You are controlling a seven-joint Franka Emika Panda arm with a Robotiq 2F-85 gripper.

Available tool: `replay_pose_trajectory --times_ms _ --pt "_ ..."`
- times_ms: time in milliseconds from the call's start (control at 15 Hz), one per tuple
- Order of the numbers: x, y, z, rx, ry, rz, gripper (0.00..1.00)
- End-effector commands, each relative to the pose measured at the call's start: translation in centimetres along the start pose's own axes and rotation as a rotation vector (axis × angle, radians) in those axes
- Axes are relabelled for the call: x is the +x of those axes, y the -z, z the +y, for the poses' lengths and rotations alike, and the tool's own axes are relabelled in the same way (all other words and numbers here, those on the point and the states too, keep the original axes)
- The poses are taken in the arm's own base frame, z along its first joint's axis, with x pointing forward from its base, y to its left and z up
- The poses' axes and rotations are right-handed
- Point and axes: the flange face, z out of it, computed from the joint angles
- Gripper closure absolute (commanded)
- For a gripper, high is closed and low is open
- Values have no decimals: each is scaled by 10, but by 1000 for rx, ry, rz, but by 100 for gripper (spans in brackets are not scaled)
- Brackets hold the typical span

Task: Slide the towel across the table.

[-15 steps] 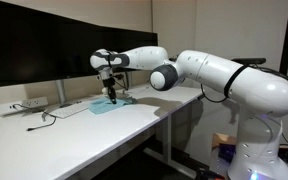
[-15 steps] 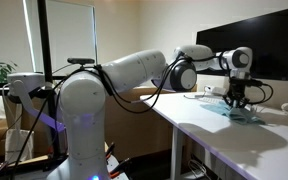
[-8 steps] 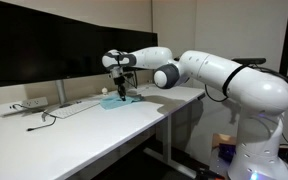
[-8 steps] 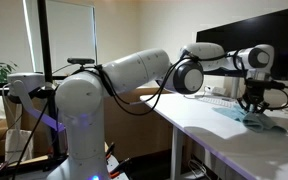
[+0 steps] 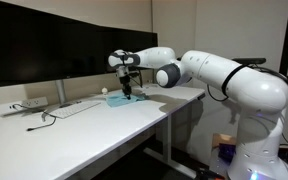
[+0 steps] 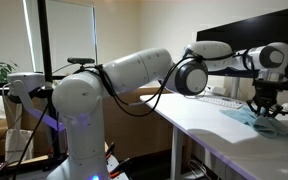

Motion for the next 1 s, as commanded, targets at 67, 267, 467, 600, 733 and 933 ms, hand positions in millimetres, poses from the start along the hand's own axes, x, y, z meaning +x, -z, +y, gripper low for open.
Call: replay_pose_trajectory --times_ms 67,267,467,600,733,933 --pt "-14 -9 18 36 -138 -11 92" --pt "-24 -11 33 39 -209 -7 92" --pt "-43 -10 57 29 -256 -2 92" --pt "-58 -10 74 18 -275 -6 92" --pt "-74 -9 91 3 -290 -13 92" --pt "-98 -11 117 -24 -315 -25 92"
